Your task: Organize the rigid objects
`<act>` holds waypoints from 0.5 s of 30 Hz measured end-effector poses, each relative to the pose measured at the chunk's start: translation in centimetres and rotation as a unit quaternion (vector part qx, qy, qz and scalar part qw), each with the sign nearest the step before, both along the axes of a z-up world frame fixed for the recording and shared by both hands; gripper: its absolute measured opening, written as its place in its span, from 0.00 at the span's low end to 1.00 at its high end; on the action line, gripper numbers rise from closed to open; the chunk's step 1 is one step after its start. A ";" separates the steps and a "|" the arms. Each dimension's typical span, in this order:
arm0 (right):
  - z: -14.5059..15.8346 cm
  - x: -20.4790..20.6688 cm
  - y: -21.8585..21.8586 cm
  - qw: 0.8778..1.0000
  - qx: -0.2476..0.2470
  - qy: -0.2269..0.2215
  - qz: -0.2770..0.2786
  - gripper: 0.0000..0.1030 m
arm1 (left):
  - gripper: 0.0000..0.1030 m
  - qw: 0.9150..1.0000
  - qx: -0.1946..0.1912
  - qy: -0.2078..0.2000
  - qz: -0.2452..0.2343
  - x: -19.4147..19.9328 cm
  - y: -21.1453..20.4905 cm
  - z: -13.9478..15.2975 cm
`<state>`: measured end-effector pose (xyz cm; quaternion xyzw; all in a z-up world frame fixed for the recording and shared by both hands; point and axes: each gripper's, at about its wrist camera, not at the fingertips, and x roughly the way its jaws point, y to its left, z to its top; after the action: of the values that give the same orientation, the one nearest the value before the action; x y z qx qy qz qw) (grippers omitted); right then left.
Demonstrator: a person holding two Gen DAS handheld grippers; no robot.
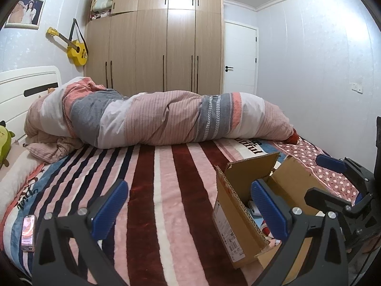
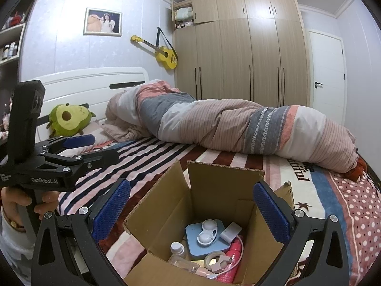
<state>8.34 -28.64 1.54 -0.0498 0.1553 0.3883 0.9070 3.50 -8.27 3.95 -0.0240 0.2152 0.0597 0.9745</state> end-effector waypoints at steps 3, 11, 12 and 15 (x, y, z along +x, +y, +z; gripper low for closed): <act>0.0 0.0 0.0 1.000 0.000 0.002 0.000 1.00 | 0.99 1.000 -0.003 0.001 0.000 0.1 0.1 -0.1; 0.0 0.0 0.1 1.000 0.000 0.001 0.000 1.00 | 0.99 1.000 -0.003 0.000 0.002 0.0 0.2 -0.1; -0.1 -0.1 0.1 1.000 0.000 0.000 0.000 1.00 | 0.99 1.000 -0.003 -0.001 0.002 0.0 0.2 -0.1; -0.1 0.0 0.1 1.000 0.000 0.000 0.000 1.00 | 0.99 1.000 -0.002 -0.002 0.002 0.0 0.1 -0.1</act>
<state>8.33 -28.50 1.43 -0.0500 0.1558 0.3881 0.9070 3.48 -8.20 3.90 -0.0266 0.2133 0.0611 0.9747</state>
